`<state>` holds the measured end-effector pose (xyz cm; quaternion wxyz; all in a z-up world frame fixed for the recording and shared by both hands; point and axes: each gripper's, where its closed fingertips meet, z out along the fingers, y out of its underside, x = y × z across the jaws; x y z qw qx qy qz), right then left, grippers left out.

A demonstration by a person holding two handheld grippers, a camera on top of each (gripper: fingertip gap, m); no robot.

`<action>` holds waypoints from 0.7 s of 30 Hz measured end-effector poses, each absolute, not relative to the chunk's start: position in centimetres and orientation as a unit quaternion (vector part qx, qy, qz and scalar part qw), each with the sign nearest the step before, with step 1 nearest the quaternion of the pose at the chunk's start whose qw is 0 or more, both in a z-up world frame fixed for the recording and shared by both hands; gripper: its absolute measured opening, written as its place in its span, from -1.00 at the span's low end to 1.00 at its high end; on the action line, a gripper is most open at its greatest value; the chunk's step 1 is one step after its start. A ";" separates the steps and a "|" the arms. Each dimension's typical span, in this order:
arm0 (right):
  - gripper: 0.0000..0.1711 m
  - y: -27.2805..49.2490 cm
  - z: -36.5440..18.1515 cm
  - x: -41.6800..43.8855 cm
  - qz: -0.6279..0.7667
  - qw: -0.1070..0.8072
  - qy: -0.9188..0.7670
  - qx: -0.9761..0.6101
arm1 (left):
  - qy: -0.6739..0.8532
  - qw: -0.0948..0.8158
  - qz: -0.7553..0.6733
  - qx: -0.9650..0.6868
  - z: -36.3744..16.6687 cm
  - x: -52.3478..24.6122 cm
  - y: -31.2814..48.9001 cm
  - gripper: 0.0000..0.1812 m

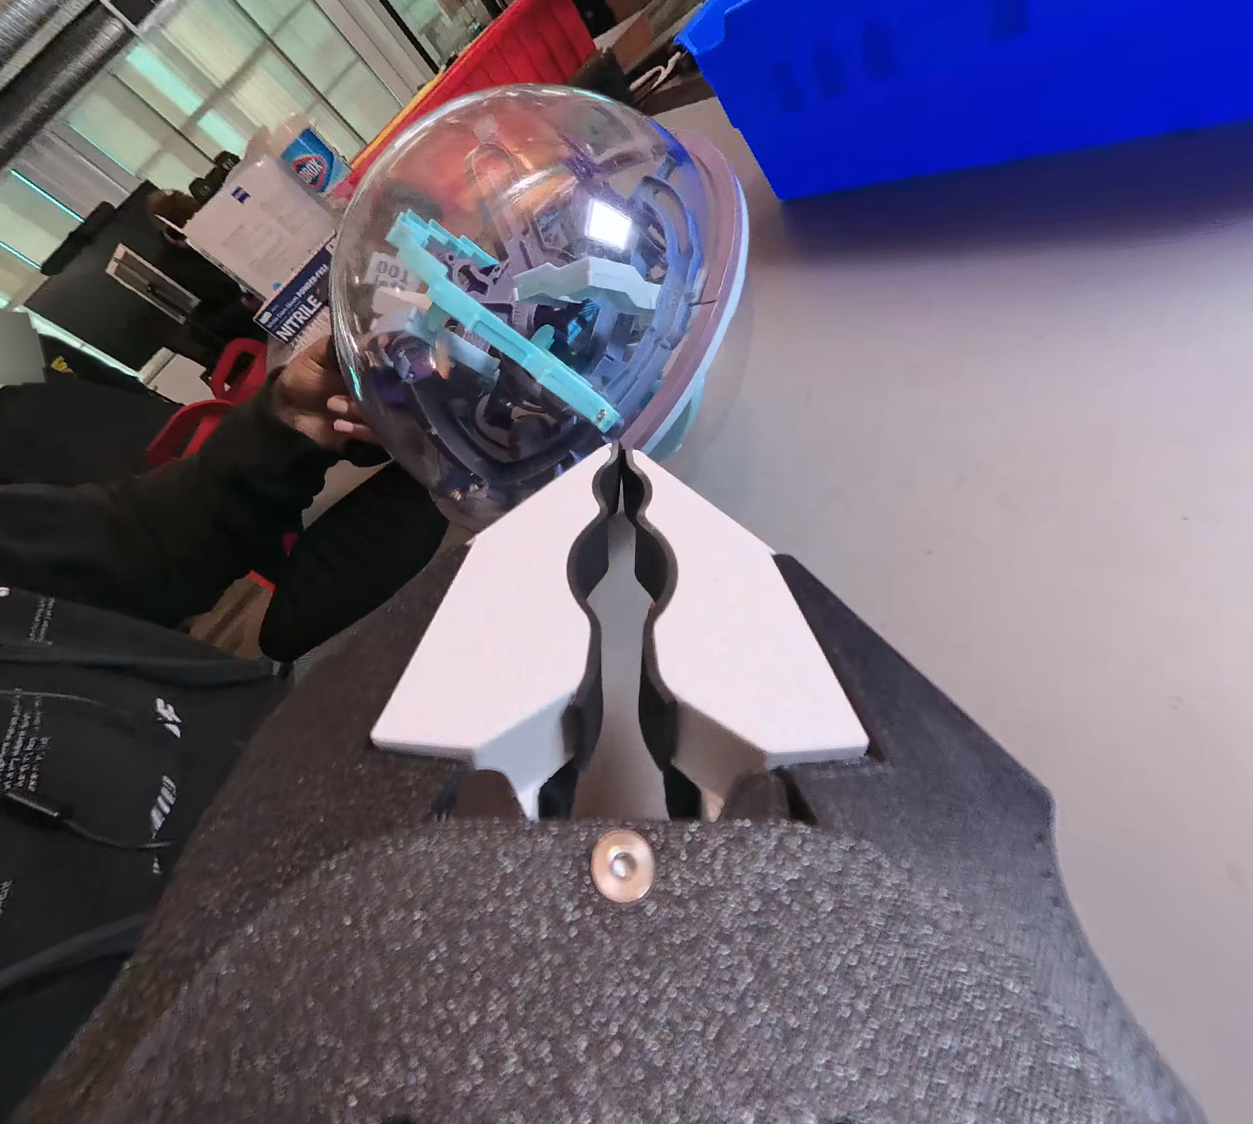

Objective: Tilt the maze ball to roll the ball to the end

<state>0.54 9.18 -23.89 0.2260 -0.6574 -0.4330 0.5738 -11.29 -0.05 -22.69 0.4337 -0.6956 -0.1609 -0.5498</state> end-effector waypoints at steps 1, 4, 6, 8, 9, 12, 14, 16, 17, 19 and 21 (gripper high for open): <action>-1.00 9.2 -23.9 0.6 0.571 0.224 -0.437 -0.658 | -0.160 0.431 -0.553 -0.695 -22.8 -11.2 -0.1 -0.93; -1.00 9.3 -23.8 0.6 0.567 0.233 -0.452 -0.648 | -0.129 0.436 -0.535 -0.712 -23.1 -11.3 -0.2 -0.78; -0.75 9.3 -22.9 0.7 0.566 0.270 -0.473 -0.619 | -0.076 0.490 -0.502 -0.709 -21.7 -12.0 -0.1 -0.30; -0.09 8.5 -22.1 0.7 0.547 0.320 -0.519 -0.574 | 0.004 0.553 -0.415 -0.723 -20.5 -12.8 0.2 0.18; 0.12 7.7 -22.0 0.6 0.529 0.343 -0.550 -0.548 | 0.059 0.578 -0.352 -0.734 -20.2 -12.8 0.6 0.27; 0.39 5.7 -23.4 -0.8 0.429 0.409 -0.650 -0.475 | 0.213 0.612 -0.239 -0.723 -19.1 -10.4 2.1 0.46; 0.46 5.5 -24.1 -1.9 0.373 0.440 -0.687 -0.441 | 0.292 0.596 -0.204 -0.720 -19.9 -8.7 3.2 0.48; 0.44 6.0 -24.1 -2.8 0.363 0.448 -0.694 -0.431 | 0.316 0.587 -0.228 -0.710 -20.2 -7.4 4.1 0.50; 0.46 6.3 -24.2 -3.1 0.366 0.443 -0.694 -0.434 | 0.310 0.592 -0.239 -0.705 -20.0 -7.3 4.7 0.50; 0.45 6.9 -24.1 -3.3 0.382 0.430 -0.686 -0.445 | 0.285 0.588 -0.263 -0.710 -20.0 -7.8 5.5 0.49; 0.44 7.0 -23.5 -3.5 0.420 0.416 -0.670 -0.449 | 0.250 0.570 -0.299 -0.723 -20.2 -8.3 5.7 0.49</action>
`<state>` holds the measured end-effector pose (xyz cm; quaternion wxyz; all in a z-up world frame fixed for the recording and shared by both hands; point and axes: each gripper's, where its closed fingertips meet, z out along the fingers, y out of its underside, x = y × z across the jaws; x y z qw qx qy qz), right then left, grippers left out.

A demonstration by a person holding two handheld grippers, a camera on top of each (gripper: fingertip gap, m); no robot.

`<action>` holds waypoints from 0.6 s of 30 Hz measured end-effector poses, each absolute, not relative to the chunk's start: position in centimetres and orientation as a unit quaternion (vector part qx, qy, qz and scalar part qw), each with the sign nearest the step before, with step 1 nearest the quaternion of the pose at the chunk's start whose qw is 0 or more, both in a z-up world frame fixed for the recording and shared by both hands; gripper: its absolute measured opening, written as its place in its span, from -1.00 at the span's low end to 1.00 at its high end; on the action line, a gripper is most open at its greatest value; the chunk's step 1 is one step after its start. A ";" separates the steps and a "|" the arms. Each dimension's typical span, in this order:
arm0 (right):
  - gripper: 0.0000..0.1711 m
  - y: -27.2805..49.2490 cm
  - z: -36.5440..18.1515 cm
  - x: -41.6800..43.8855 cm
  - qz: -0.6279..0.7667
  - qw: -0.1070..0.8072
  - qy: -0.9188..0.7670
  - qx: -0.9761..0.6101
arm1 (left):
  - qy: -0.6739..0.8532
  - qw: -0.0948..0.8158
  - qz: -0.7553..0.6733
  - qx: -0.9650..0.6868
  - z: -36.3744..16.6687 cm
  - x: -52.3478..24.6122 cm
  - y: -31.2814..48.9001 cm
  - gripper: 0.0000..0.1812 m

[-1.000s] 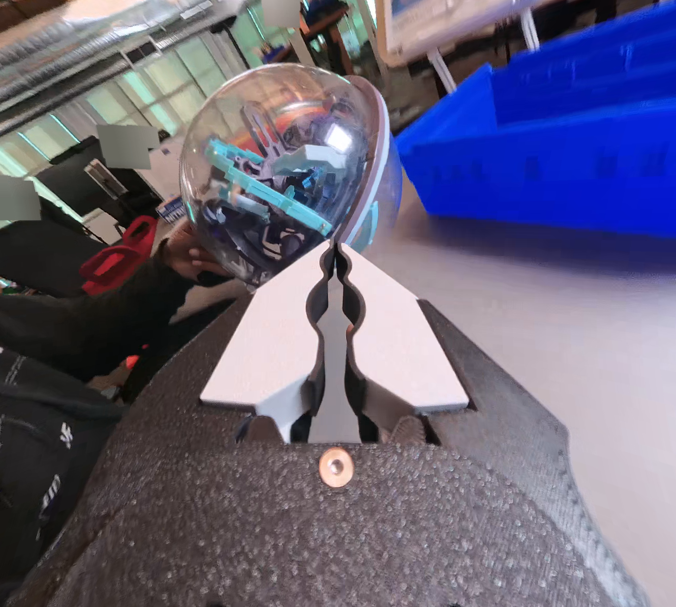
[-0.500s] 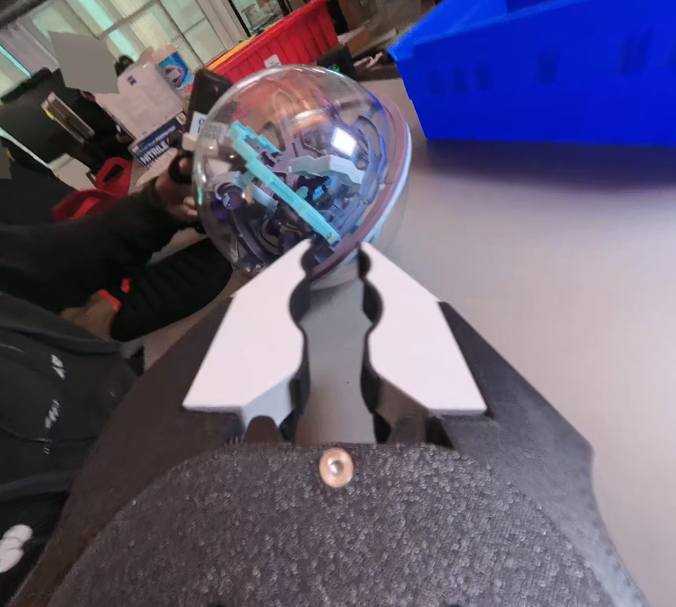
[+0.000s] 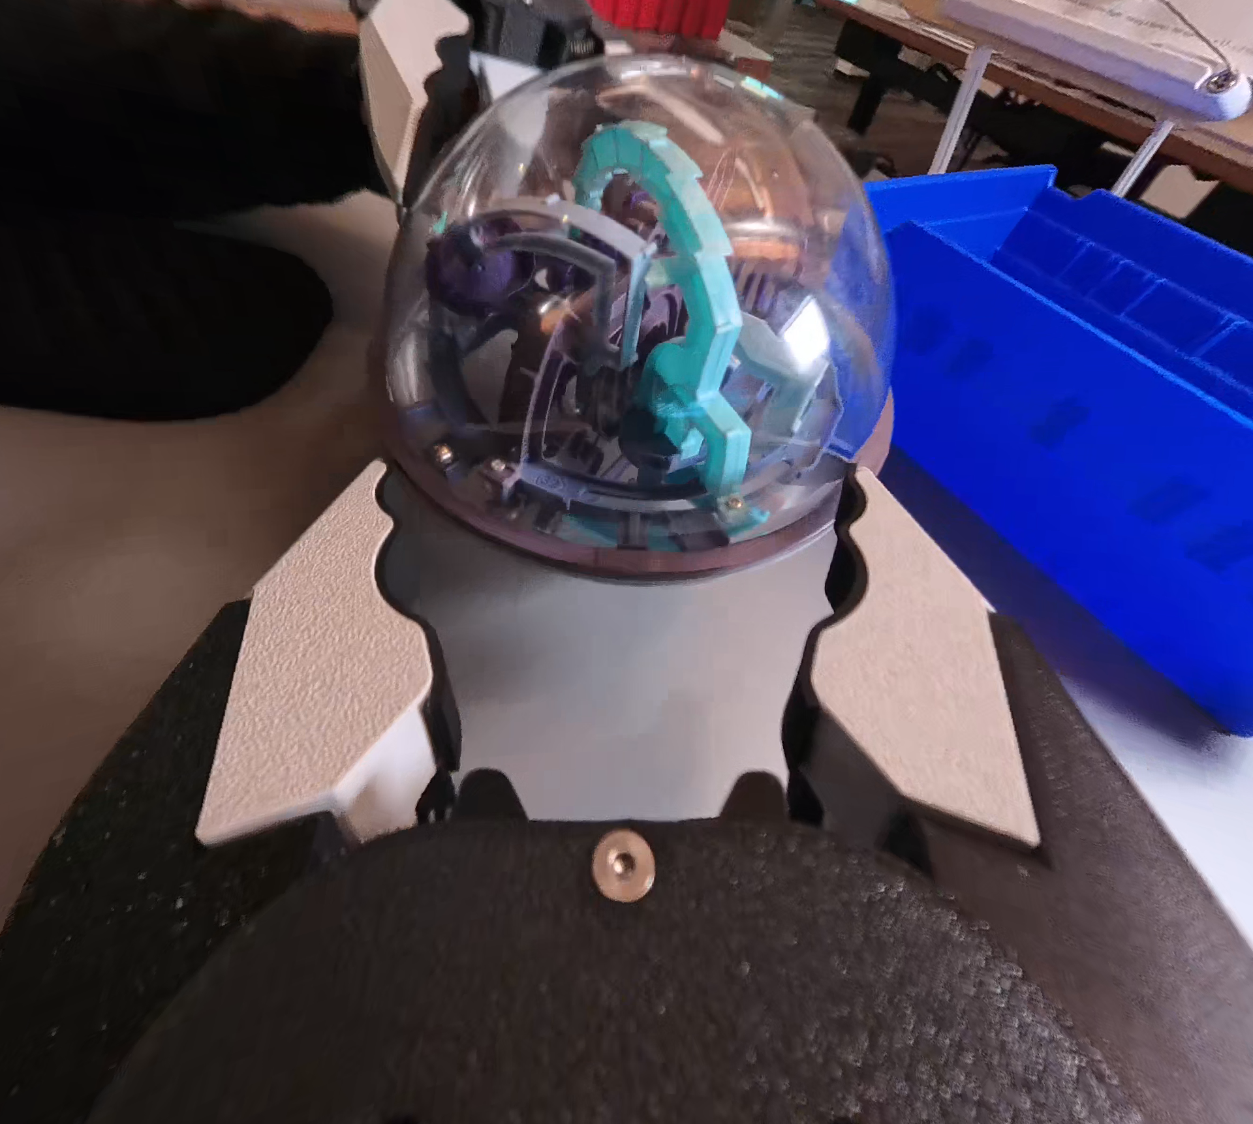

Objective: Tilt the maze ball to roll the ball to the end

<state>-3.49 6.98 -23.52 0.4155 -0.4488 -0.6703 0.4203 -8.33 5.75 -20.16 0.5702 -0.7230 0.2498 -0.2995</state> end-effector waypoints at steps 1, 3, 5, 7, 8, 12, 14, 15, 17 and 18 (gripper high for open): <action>0.44 7.0 -23.2 -3.6 0.436 0.409 -0.663 -0.451 | 0.232 0.565 -0.316 -0.726 -20.2 -8.6 5.8 0.49; 0.43 6.9 -22.8 -3.9 0.457 0.401 -0.652 -0.452 | 0.200 0.562 -0.344 -0.724 -20.4 -9.1 5.7 0.48; 0.42 6.8 -22.2 -4.0 0.476 0.403 -0.638 -0.452 | 0.175 0.554 -0.375 -0.722 -20.6 -9.5 5.5 0.47; 0.39 6.8 -21.8 -4.0 0.490 0.410 -0.622 -0.453 | 0.153 0.549 -0.398 -0.719 -20.8 -9.8 5.6 0.47; 0.39 6.9 -21.7 -4.0 0.492 0.414 -0.616 -0.455 | 0.144 0.545 -0.407 -0.719 -20.9 -9.9 5.6 0.47; 0.37 7.4 -22.1 -3.9 0.458 0.444 -0.620 -0.456 | 0.103 0.521 -0.447 -0.720 -21.1 -10.0 6.0 0.45; 0.39 7.2 -22.2 -3.8 0.456 0.444 -0.619 -0.460 | 0.114 0.536 -0.446 -0.708 -21.0 -9.9 5.8 0.44; 0.41 7.1 -22.3 -3.8 0.454 0.443 -0.620 -0.460 | 0.122 0.544 -0.442 -0.703 -20.9 -9.8 5.7 0.44; 0.43 6.9 -22.3 -3.7 0.448 0.448 -0.625 -0.455 | 0.142 0.559 -0.430 -0.695 -20.9 -9.6 5.3 0.44; 0.43 6.8 -22.3 -3.7 0.444 0.452 -0.629 -0.451 | 0.153 0.564 -0.423 -0.693 -21.0 -9.5 5.1 0.44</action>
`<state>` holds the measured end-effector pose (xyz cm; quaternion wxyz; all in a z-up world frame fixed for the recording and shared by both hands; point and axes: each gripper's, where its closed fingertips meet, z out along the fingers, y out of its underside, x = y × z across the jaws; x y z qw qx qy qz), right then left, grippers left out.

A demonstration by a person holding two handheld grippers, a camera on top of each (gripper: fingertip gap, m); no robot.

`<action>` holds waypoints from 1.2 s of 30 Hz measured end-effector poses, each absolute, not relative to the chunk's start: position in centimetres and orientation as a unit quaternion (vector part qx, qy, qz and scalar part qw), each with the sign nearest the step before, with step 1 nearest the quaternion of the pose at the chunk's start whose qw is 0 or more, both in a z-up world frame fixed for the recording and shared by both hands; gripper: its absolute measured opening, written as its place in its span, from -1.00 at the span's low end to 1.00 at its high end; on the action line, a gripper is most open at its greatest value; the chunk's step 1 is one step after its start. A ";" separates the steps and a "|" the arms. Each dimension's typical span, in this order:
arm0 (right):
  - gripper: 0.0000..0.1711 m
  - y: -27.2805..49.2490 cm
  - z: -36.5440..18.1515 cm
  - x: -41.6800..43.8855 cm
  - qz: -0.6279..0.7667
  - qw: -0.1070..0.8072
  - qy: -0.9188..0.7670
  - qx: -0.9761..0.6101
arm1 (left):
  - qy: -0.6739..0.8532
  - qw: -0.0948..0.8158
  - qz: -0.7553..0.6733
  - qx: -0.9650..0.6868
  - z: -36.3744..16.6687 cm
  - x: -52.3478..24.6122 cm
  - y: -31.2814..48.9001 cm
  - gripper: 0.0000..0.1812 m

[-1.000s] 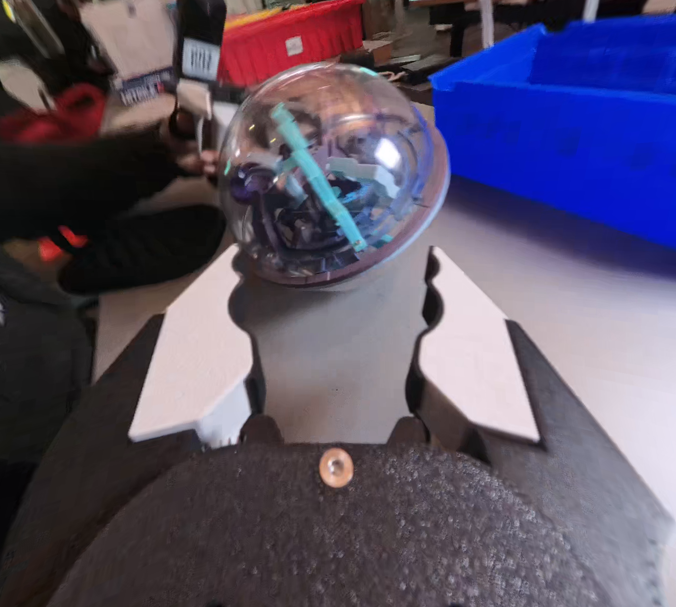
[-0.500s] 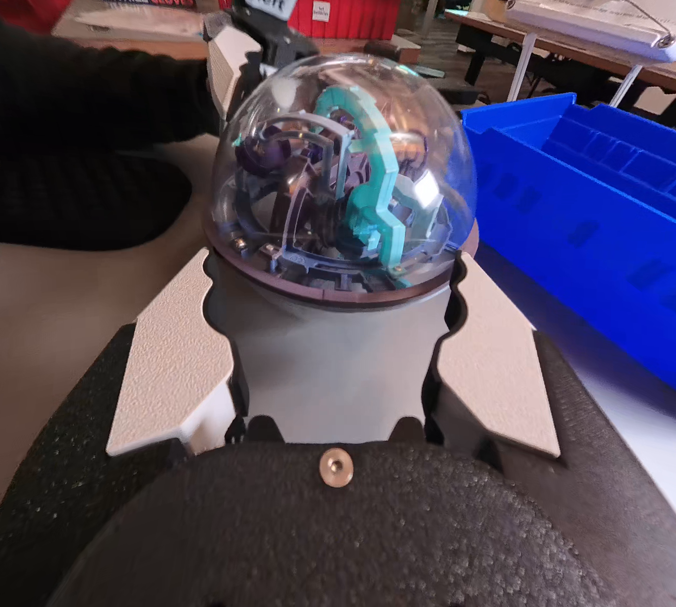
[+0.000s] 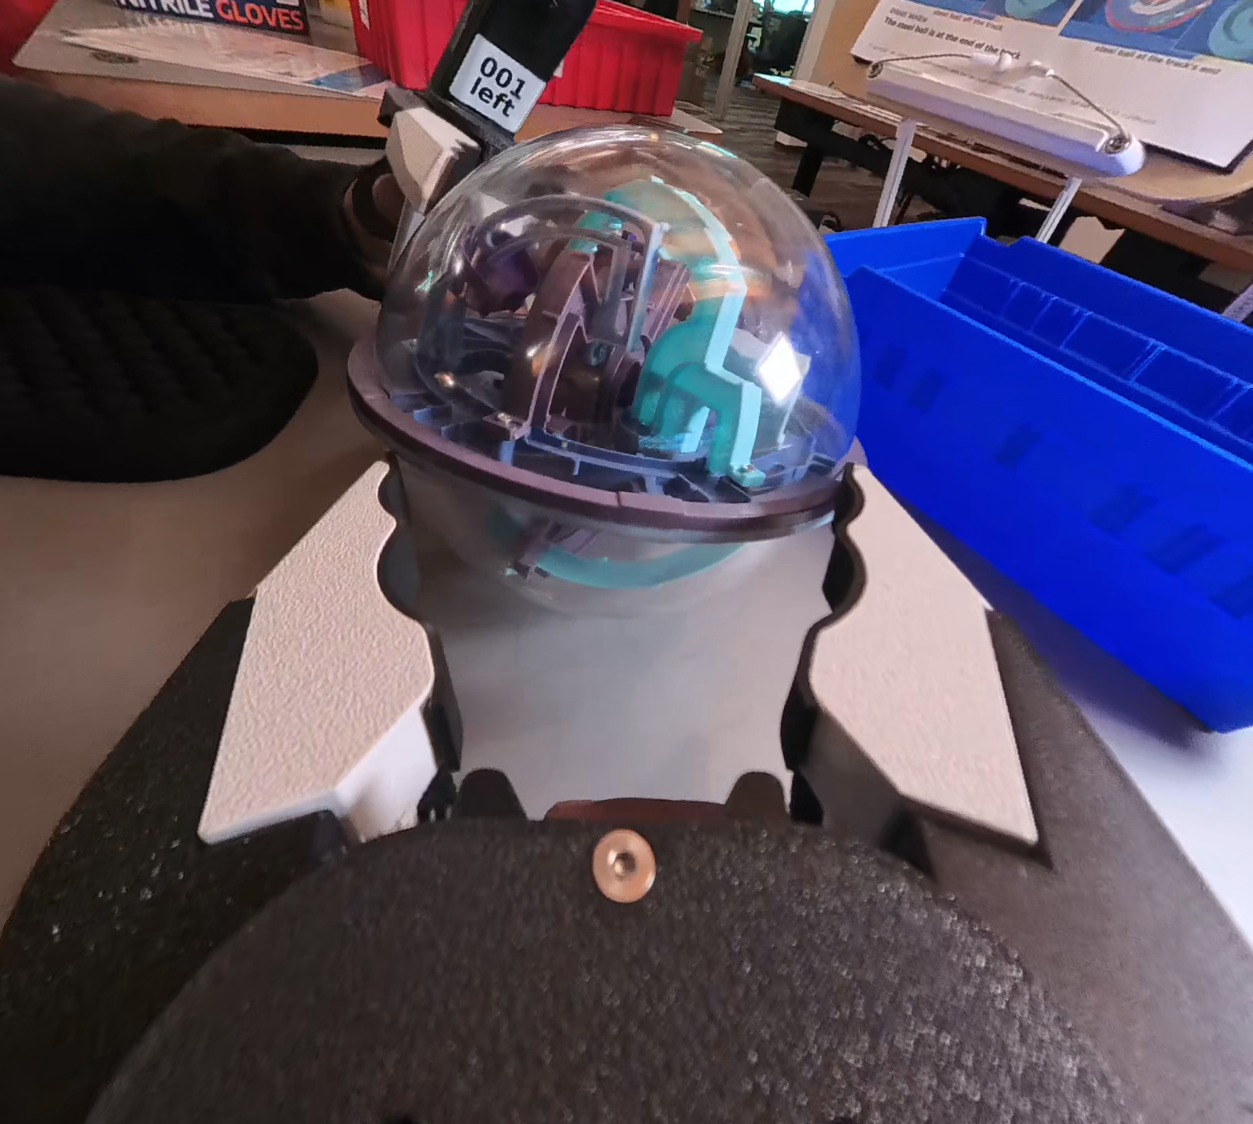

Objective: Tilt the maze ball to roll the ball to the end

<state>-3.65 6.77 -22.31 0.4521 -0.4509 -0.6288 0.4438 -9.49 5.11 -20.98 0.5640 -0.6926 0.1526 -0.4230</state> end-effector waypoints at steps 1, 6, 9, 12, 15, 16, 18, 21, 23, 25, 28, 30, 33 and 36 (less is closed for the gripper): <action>0.43 6.7 -22.3 -3.6 0.440 0.455 -0.632 -0.447 | 0.161 0.565 -0.419 -0.693 -21.0 -9.5 4.9 0.43; 0.43 6.4 -22.3 -3.4 0.434 0.459 -0.638 -0.440 | 0.192 0.550 -0.403 -0.706 -21.5 -9.7 4.1 0.38; 0.42 6.6 -22.2 -3.3 0.445 0.454 -0.629 -0.447 | 0.173 0.525 -0.421 -0.719 -21.9 -10.2 3.9 0.32; 0.43 6.9 -22.4 -3.2 0.442 0.453 -0.629 -0.452 | 0.147 0.494 -0.453 -0.727 -22.2 -10.7 3.6 0.24; 0.44 7.1 -22.8 -3.3 0.431 0.454 -0.630 -0.459 | 0.159 0.475 -0.450 -0.740 -22.5 -11.2 3.0 0.09; 0.45 7.2 -22.9 -3.3 0.429 0.452 -0.629 -0.464 | 0.174 0.487 -0.421 -0.745 -22.4 -11.8 3.0 0.10; 0.45 7.5 -23.1 -3.4 0.433 0.446 -0.624 -0.473 | 0.190 0.561 -0.348 -0.727 -20.6 -13.1 3.7 0.26; 0.41 7.5 -22.9 -3.8 0.443 0.441 -0.626 -0.466 | 0.242 0.647 -0.270 -0.670 -16.8 -12.4 4.0 0.29; 0.41 7.6 -22.5 -4.3 0.449 0.436 -0.631 -0.457 | 0.287 0.639 -0.247 -0.669 -16.4 -11.1 4.4 0.33; 0.39 7.7 -22.2 -4.7 0.455 0.428 -0.639 -0.450 | 0.318 0.618 -0.257 -0.672 -16.3 -10.0 4.9 0.34; 0.33 7.4 -21.4 -5.4 0.456 0.419 -0.658 -0.428 | 0.347 0.561 -0.287 -0.695 -17.6 -9.2 5.3 0.29; 0.32 7.4 -20.7 -5.8 0.460 0.419 -0.656 -0.427 | 0.331 0.564 -0.282 -0.703 -18.1 -9.7 6.0 0.28; 0.33 8.0 -20.6 -5.7 0.459 0.422 -0.643 -0.444 | 0.290 0.581 -0.297 -0.700 -18.1 -10.6 6.0 0.26; 0.36 8.6 -21.7 -5.0 0.458 0.410 -0.635 -0.467 | 0.225 0.602 -0.308 -0.701 -18.2 -11.9 5.8 0.24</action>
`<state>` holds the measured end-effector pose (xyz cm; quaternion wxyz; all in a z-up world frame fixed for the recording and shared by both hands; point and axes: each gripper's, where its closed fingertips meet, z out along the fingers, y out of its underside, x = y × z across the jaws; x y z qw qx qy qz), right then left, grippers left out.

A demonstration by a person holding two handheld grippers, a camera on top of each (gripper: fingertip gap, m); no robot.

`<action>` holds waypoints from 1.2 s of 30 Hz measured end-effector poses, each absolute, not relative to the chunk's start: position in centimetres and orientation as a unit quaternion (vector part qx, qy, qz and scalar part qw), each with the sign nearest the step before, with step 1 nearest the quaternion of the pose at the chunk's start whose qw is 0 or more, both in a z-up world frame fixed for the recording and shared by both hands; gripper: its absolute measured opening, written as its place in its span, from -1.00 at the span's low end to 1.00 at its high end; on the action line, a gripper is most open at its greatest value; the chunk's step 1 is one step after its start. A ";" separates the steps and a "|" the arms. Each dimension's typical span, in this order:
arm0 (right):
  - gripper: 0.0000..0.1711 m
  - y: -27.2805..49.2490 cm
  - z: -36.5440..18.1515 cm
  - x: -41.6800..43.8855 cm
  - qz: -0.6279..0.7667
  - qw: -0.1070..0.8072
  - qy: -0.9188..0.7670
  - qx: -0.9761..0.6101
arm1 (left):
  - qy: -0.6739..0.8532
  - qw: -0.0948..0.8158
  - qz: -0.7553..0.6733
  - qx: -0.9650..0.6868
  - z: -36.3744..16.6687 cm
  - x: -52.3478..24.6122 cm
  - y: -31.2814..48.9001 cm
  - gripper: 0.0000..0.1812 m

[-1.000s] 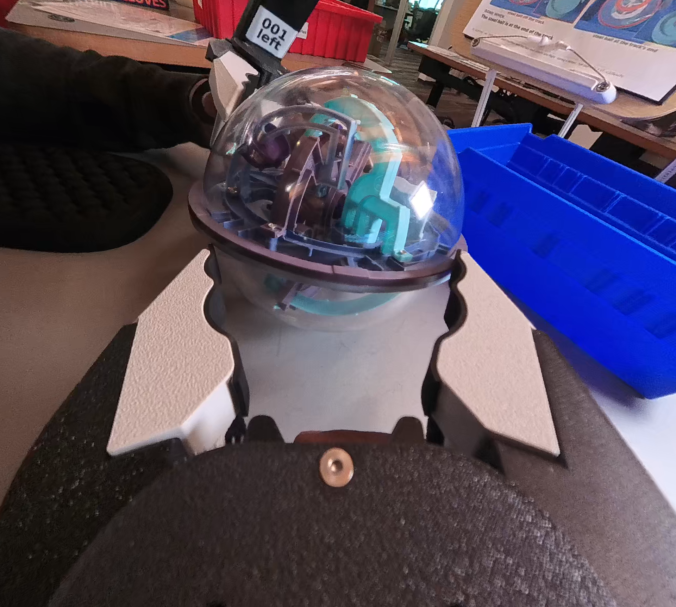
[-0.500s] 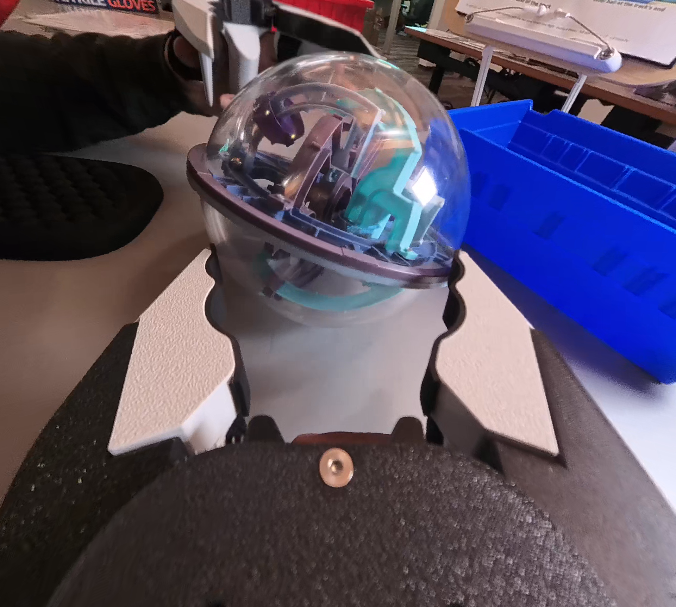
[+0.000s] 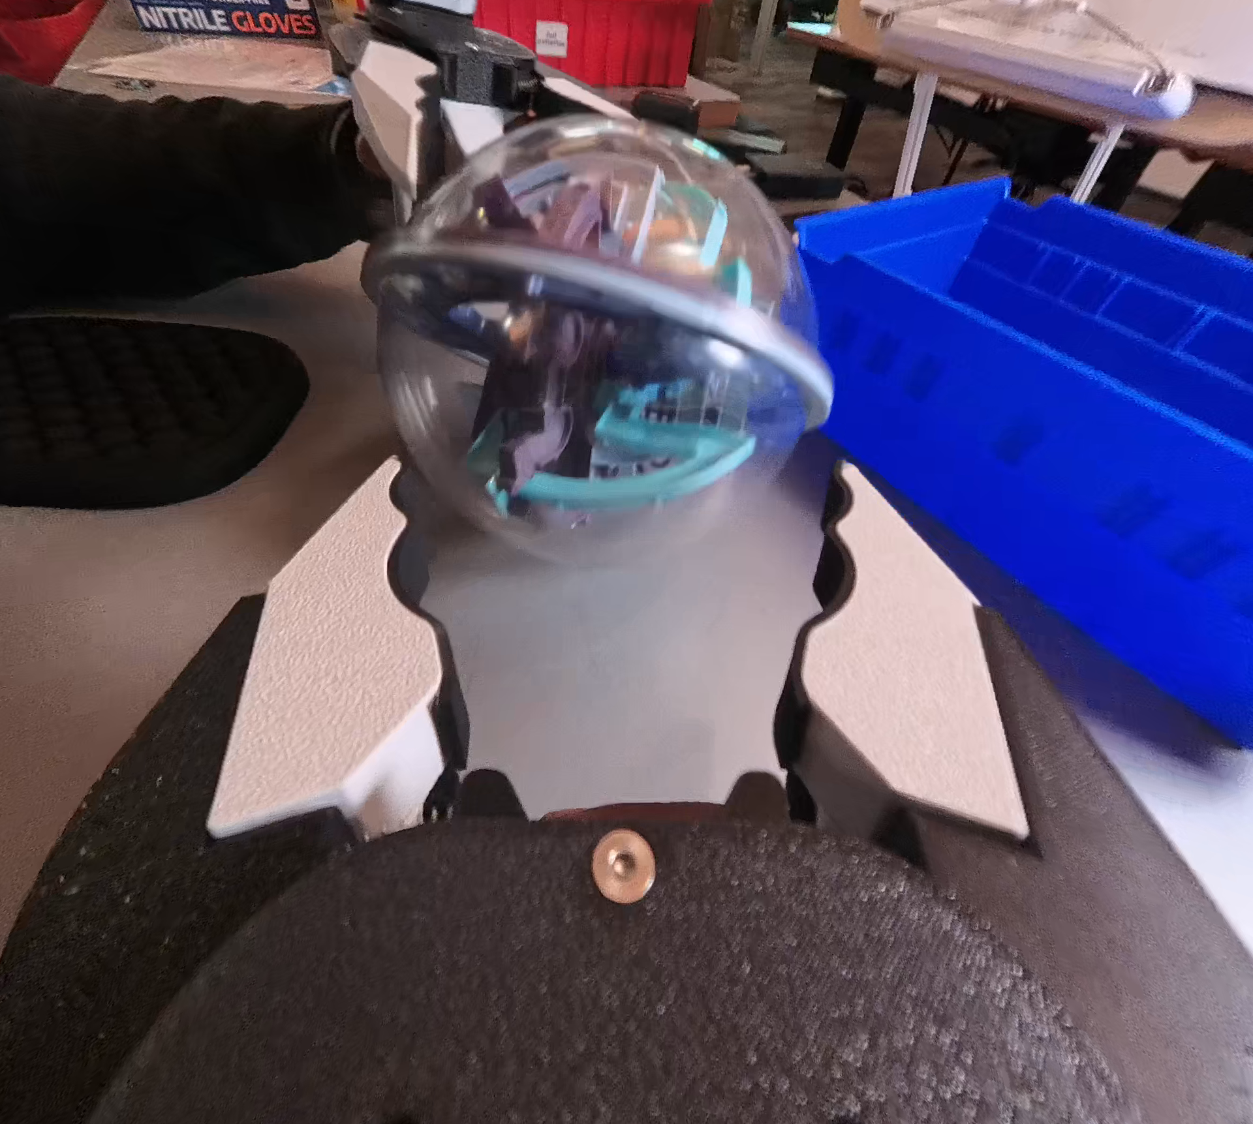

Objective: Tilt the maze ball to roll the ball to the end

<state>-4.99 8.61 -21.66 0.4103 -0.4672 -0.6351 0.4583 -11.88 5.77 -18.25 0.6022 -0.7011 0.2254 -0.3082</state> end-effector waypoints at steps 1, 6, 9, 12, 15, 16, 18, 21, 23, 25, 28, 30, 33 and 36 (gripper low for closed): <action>0.37 8.5 -22.2 -4.8 0.458 0.402 -0.634 -0.475 | 0.202 0.609 -0.311 -0.701 -18.3 -12.2 5.7 0.23; 0.46 7.3 -23.9 -5.2 0.438 0.393 -0.646 -0.486 | 0.085 0.631 -0.318 -0.703 -19.3 -13.0 5.3 0.17; 0.45 8.1 -23.6 -5.5 0.443 0.403 -0.630 -0.495 | 0.093 0.629 -0.297 -0.712 -19.6 -12.1 4.8 0.10; 0.48 8.5 -22.9 -5.2 0.468 0.400 -0.613 -0.495 | 0.125 0.626 -0.270 -0.721 -20.2 -10.9 4.3 0.04; 0.48 8.6 -22.7 -4.8 0.482 0.398 -0.610 -0.488 | 0.152 0.624 -0.250 -0.724 -20.6 -10.4 4.0 0.03; 0.49 8.6 -22.5 -4.7 0.489 0.393 -0.608 -0.486 | 0.168 0.618 -0.244 -0.728 -20.7 -10.3 3.8 0.00; 0.49 8.6 -22.0 -4.4 0.501 0.385 -0.610 -0.478 | 0.216 0.593 -0.234 -0.740 -21.2 -10.1 3.1 -0.04; 0.47 8.0 -21.0 -3.8 0.515 0.364 -0.628 -0.455 | 0.308 0.516 -0.247 -0.760 -21.9 -9.8 0.8 -0.08; 0.46 7.7 -20.9 -3.7 0.508 0.349 -0.649 -0.445 | 0.324 0.536 -0.221 -0.747 -20.5 -10.4 0.9 0.01; 0.45 7.6 -20.9 -3.9 0.501 0.339 -0.663 -0.440 | 0.327 0.569 -0.198 -0.728 -19.0 -10.6 1.7 0.17; 0.44 7.1 -20.9 -4.4 0.500 0.319 -0.678 -0.434 | 0.351 0.566 -0.175 -0.725 -19.4 -9.6 2.9 0.44; 0.42 6.6 -20.8 -4.8 0.498 0.313 -0.687 -0.427 | 0.366 0.553 -0.184 -0.726 -20.4 -8.5 3.4 0.48; 0.43 6.5 -20.1 -5.4 0.502 0.314 -0.682 -0.429 | 0.348 0.555 -0.199 -0.729 -21.0 -8.5 4.2 0.56; 0.37 6.6 -19.0 -5.7 0.531 0.333 -0.652 -0.427 | 0.305 0.564 -0.233 -0.731 -21.4 -8.9 4.2 0.55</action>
